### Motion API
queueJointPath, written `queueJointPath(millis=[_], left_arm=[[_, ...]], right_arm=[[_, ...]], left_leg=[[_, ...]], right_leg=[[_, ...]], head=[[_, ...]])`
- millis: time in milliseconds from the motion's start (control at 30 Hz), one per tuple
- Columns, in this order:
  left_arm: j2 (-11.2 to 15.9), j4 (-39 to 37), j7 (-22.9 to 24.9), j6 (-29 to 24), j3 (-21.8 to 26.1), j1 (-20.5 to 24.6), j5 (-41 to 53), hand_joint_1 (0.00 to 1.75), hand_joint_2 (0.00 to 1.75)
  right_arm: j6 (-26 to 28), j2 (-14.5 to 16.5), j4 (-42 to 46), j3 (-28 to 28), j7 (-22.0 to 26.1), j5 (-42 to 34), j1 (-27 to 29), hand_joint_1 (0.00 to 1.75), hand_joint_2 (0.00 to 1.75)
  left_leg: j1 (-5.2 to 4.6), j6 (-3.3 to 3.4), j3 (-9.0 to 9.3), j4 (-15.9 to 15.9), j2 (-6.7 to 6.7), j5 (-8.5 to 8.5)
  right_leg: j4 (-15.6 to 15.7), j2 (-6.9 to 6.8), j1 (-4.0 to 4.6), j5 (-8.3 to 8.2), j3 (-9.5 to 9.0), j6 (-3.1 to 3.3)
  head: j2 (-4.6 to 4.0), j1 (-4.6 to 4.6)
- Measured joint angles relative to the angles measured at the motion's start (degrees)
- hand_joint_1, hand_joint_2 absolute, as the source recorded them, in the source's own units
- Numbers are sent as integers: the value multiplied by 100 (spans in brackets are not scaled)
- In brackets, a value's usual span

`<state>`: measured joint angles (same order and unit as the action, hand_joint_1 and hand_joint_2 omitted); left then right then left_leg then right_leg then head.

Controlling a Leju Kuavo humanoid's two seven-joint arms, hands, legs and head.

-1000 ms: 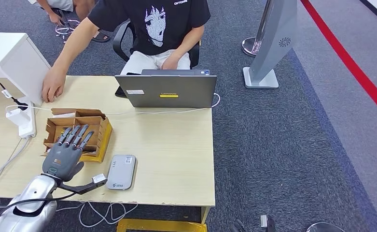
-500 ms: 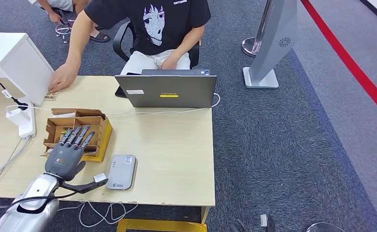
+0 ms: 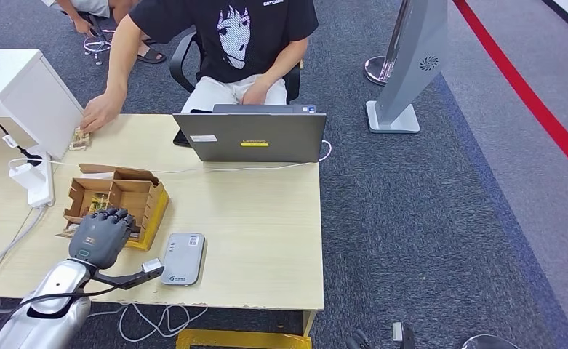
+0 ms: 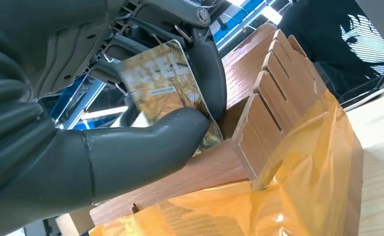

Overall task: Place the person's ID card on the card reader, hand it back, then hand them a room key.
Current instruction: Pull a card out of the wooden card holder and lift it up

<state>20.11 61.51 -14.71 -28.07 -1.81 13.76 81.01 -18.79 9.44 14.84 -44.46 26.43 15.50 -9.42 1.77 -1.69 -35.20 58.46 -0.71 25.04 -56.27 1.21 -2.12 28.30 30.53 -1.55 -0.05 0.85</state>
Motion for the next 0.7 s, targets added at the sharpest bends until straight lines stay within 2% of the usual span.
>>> queueJointPath(millis=[200, 533, 700], left_arm=[[-60, 103, -175, -135, 69, 59, -324, 175, 175], [-251, 798, -342, -147, 267, 190, -670, 175, 175], [-402, 1725, -271, 340, 411, 503, -871, 175, 175]], right_arm=[[-1, 0, 0, 2, 0, 2, -1, 0, 175], [9, 0, 0, 13, -12, 8, -4, 0, 175], [26, 0, 0, 43, -45, -28, -6, 0, 175]], left_leg=[[0, 2, 1, 0, -1, -2], [1, 3, 1, 2, -1, -4], [1, 5, 0, 3, -4, -6]], right_leg=[[0, -1, 0, -1, 0, 0], [0, -2, 0, -2, 2, 1], [0, -4, 0, -7, -2, 1]], head=[[0, 3], [0, 4], [1, 3]])
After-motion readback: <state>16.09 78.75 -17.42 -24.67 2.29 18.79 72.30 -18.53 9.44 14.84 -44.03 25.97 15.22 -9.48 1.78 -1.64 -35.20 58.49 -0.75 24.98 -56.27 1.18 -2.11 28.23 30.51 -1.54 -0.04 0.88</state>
